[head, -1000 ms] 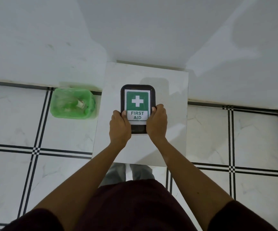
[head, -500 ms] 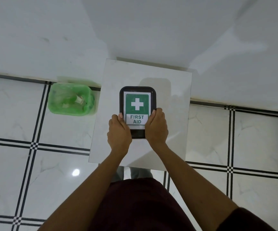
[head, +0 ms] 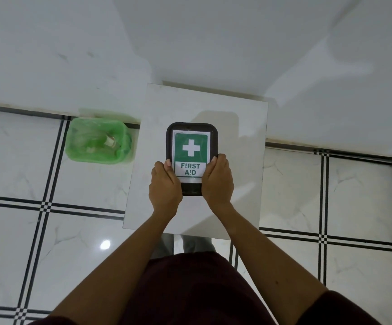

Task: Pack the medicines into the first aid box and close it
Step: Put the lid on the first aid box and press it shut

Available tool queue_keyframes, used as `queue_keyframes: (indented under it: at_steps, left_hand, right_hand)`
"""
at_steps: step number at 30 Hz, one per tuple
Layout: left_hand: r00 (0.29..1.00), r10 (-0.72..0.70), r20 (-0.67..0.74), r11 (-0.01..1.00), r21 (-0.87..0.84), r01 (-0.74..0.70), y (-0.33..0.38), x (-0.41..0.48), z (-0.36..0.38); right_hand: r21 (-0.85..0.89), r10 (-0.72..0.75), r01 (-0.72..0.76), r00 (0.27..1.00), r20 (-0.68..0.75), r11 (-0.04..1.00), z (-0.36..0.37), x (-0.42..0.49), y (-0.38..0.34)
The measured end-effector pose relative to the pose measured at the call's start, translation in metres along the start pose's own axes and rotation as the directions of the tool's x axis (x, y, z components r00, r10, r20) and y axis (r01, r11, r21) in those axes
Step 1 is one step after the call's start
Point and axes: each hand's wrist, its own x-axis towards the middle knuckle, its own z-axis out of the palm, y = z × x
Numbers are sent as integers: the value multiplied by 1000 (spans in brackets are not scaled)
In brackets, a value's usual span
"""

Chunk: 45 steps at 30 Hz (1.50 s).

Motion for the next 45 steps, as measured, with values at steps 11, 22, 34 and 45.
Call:
queue_keyframes:
  at_steps: [11,22,34,45]
  left_hand:
    - [997,70,-29,991,-114,-73,-9,6,6]
    - [1000,24,5,993,-114,-23,-12,7,6]
    - [985,-172,27,966,-190,174,42,51,2]
    - [987,-156,-34,921,-366,133,35,57,5]
  right_hand:
    - [84,133,-137,990,49,987,8,4,5]
    - [60,84,-89,993,77,994,5,7,8]
    - [242,252,-270,962,103,932,2,60,-27]
    - [303,222,-237,972,83,923,10,67,-26]
